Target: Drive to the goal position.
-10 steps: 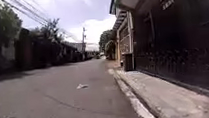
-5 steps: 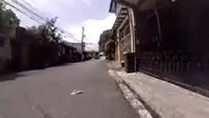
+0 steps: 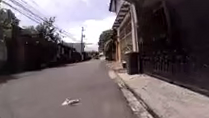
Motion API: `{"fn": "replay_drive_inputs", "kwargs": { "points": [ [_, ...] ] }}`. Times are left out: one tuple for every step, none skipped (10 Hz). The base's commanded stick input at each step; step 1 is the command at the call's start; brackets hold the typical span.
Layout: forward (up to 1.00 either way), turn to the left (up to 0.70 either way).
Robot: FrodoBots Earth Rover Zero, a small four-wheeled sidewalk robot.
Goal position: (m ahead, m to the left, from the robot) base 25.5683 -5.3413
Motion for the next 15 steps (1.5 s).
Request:
{"fn": "replay_drive_inputs", "kwargs": {
  "points": [
    [0.70,0.05],
    [0.70,0.19],
    [0.70,0.32],
    [0.70,0.36],
    [0.70,0.25],
    [0.70,0.12],
    [0.70,0.03],
    [0.70,0.03],
    [0.70,0.03],
    [0.70,0.02],
    [0.70,0.01],
    [0.70,0.01],
    [0.70,0.02],
    [0.70,0.03],
    [0.70,0.02]
  ]
}}
